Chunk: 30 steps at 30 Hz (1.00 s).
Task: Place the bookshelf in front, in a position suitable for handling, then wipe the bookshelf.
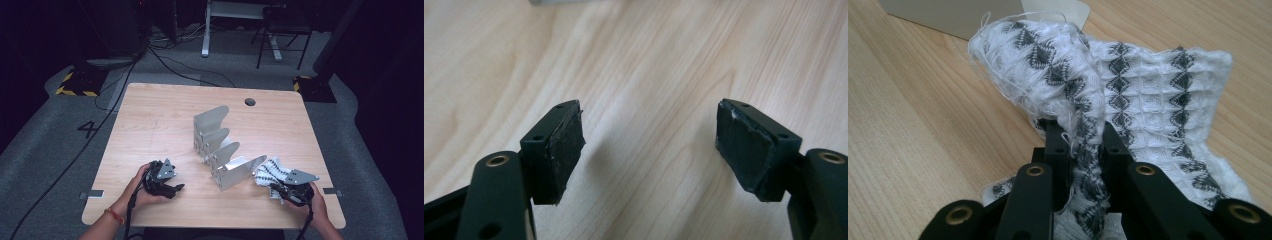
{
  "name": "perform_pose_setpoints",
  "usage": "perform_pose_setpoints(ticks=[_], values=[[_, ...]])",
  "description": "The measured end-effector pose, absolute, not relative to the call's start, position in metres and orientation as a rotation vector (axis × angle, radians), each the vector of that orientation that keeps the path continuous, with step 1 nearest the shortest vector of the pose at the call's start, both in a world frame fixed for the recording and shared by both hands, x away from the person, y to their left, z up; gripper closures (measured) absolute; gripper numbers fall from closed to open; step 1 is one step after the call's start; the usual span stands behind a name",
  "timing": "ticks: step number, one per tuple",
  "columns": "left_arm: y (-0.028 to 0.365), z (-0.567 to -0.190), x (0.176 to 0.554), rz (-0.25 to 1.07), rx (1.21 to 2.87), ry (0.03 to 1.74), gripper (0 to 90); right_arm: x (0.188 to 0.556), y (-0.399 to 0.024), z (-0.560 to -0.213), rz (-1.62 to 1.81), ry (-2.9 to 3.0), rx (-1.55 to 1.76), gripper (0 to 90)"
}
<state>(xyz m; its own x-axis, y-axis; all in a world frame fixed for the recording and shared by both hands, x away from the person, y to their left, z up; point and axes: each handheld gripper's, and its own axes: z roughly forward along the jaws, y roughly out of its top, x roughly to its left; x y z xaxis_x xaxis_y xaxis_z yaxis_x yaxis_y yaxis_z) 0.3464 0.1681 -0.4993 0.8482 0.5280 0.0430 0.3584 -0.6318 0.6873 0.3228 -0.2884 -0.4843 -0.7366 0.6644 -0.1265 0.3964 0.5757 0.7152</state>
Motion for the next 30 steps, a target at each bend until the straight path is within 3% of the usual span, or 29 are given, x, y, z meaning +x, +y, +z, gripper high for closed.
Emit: perform_pose_setpoints(ticks=[3,14,23,30], values=[[0.173,-0.503,0.351,0.248,2.278,0.671,24.4,0.321,-0.287,-0.481,0.980,2.419,0.846,79.6],[0.160,-0.503,0.355,0.273,2.277,0.718,21.1,0.304,-0.291,-0.451,1.175,2.287,0.790,80.0],[0.119,-0.500,0.364,0.280,2.280,0.634,32.8,0.293,-0.276,-0.437,1.236,2.247,0.709,80.2],[0.104,-0.495,0.368,0.357,2.248,0.604,49.1,0.287,-0.264,-0.432,1.245,2.239,0.676,80.2]])
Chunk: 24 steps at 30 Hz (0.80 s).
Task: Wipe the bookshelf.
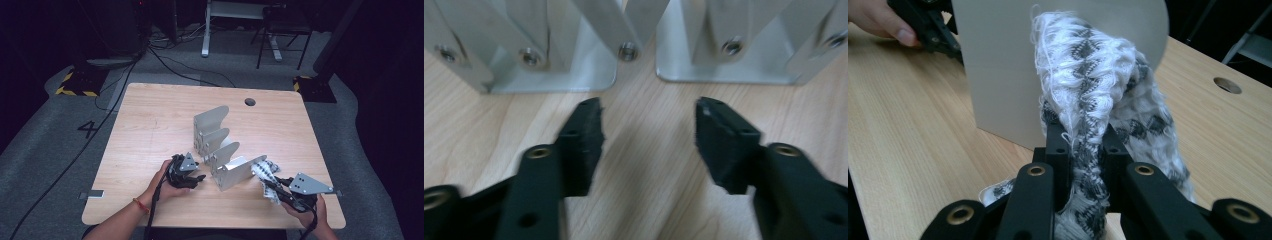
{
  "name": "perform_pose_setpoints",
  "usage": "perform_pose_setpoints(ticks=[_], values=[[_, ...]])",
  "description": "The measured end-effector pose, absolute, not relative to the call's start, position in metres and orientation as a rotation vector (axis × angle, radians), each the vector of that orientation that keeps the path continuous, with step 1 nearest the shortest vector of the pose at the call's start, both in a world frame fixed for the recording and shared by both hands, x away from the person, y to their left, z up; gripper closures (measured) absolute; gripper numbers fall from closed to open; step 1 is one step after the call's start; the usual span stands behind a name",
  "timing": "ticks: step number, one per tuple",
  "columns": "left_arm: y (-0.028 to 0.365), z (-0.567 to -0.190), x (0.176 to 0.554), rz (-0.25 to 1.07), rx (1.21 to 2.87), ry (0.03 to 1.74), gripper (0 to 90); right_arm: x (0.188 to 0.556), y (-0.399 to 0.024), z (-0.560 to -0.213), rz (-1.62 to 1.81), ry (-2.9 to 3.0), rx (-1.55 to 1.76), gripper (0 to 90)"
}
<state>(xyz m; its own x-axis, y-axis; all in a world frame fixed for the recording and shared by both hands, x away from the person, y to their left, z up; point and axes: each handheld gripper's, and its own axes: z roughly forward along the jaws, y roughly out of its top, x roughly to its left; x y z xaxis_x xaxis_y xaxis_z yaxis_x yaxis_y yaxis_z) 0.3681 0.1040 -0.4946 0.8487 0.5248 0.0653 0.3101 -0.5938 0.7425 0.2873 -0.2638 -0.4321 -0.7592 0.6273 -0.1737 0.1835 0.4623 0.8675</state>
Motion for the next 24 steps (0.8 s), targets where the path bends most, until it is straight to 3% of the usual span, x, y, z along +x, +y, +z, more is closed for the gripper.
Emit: perform_pose_setpoints(ticks=[4,11,16,24], values=[[0.104,-0.483,0.377,0.398,2.170,0.623,52.4,0.287,-0.255,-0.431,1.249,2.251,0.650,80.1],[0.109,-0.468,0.393,0.326,2.022,0.714,51.4,0.288,-0.246,-0.434,1.237,2.271,0.637,80.1],[0.110,-0.466,0.394,0.263,2.001,0.722,49.8,0.288,-0.246,-0.435,1.244,2.272,0.643,80.1],[0.102,-0.469,0.402,0.283,2.034,0.740,50.4,0.281,-0.242,-0.422,1.294,2.180,0.563,80.1]])
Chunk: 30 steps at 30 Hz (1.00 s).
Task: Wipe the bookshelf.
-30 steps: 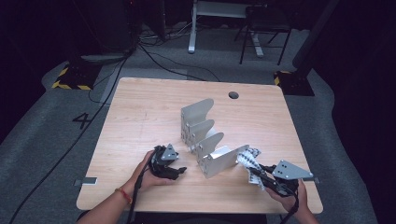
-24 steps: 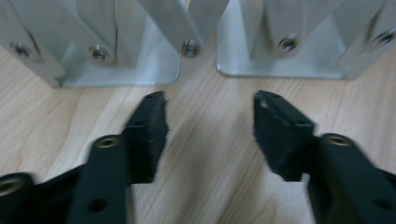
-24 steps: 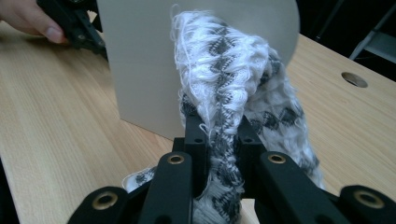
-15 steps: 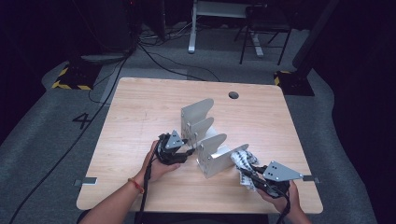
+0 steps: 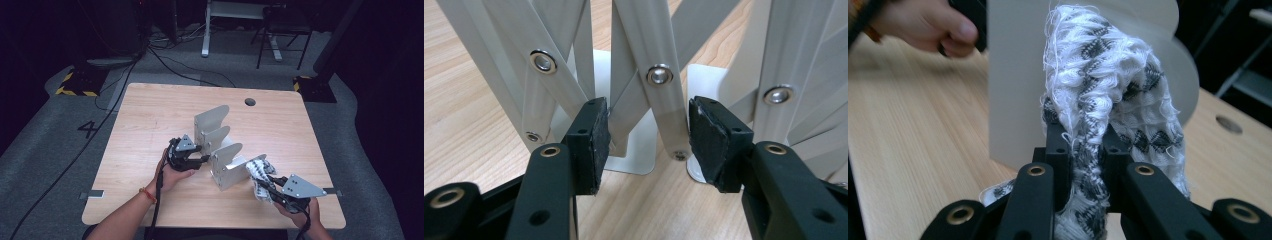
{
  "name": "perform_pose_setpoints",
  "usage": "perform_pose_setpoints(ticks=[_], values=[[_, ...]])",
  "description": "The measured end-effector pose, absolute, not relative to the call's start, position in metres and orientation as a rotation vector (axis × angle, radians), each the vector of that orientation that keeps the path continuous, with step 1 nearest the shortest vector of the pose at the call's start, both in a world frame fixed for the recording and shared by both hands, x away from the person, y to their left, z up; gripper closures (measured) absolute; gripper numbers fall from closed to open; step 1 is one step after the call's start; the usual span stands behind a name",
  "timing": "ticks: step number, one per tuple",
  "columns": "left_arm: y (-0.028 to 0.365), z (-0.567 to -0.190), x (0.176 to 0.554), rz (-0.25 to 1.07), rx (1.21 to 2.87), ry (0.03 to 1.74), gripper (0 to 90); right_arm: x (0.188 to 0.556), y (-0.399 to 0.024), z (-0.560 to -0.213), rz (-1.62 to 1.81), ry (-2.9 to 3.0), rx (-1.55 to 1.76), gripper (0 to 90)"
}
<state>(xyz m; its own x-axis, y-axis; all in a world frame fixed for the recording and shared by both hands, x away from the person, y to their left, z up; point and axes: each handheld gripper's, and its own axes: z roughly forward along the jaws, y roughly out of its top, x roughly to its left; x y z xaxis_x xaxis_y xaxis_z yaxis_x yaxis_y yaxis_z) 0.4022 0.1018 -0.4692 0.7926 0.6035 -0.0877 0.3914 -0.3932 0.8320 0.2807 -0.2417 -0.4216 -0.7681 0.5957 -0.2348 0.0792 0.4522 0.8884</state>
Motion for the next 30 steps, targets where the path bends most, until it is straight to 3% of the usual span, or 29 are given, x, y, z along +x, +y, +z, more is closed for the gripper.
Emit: perform_pose_setpoints(ticks=[8,10,12,17,24,30], values=[[0.101,-0.471,0.404,0.262,2.040,0.734,53.4,0.285,-0.212,-0.411,1.349,2.183,0.426,79.9],[0.102,-0.471,0.404,0.253,2.041,0.720,54.9,0.287,-0.202,-0.418,1.336,2.208,0.387,79.9],[0.100,-0.474,0.403,0.251,2.069,0.692,62.4,0.289,-0.193,-0.428,1.296,2.245,0.348,79.8],[0.099,-0.476,0.401,0.259,2.070,0.687,64.0,0.296,-0.182,-0.458,1.221,2.349,0.321,79.7],[0.100,-0.473,0.391,0.292,2.074,0.619,62.7,0.308,-0.194,-0.481,1.140,2.415,0.395,79.6],[0.101,-0.457,0.373,0.343,2.054,0.522,60.5,0.313,-0.218,-0.472,1.155,2.354,0.496,79.5]])
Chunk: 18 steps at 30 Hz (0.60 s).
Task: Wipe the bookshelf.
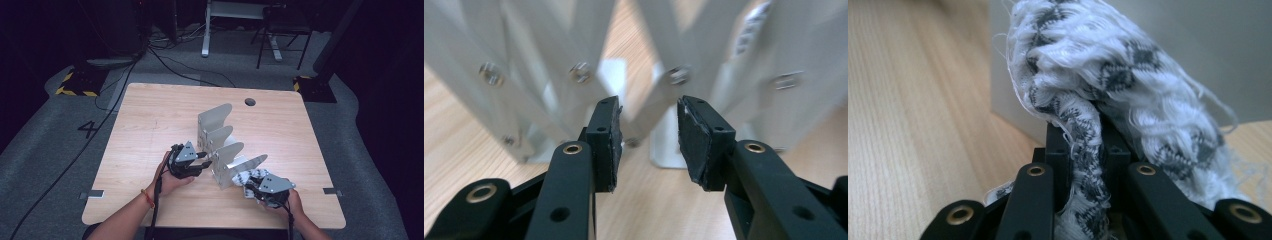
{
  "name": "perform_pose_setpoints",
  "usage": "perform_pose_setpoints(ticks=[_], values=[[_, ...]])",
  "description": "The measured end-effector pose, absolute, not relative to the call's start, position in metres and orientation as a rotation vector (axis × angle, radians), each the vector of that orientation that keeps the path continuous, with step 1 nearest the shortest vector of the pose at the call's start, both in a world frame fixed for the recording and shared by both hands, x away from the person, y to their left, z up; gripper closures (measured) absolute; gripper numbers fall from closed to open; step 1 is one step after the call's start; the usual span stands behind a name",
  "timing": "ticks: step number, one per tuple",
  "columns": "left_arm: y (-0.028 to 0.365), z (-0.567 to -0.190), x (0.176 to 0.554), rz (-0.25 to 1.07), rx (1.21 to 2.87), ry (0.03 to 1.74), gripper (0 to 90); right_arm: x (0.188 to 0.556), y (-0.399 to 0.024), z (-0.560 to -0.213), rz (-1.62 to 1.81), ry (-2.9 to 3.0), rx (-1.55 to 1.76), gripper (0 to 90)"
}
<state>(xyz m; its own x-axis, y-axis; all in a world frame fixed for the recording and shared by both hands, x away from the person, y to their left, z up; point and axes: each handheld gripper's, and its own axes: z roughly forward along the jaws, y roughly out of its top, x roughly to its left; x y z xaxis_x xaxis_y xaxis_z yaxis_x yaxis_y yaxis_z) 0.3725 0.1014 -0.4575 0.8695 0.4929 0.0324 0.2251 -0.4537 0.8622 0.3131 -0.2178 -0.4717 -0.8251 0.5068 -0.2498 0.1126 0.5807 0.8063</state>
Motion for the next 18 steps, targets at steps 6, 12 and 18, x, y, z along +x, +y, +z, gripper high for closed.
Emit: perform_pose_setpoints(ticks=[6,12,18], values=[[0.100,-0.443,0.366,0.309,1.988,0.481,57.7,0.310,-0.226,-0.455,1.225,2.282,0.523,79.5],[0.095,-0.445,0.371,0.290,1.976,0.524,52.5,0.309,-0.224,-0.453,1.229,2.279,0.522,79.3],[0.090,-0.449,0.377,0.284,1.999,0.541,51.1,0.310,-0.222,-0.456,1.223,2.294,0.529,79.1]])
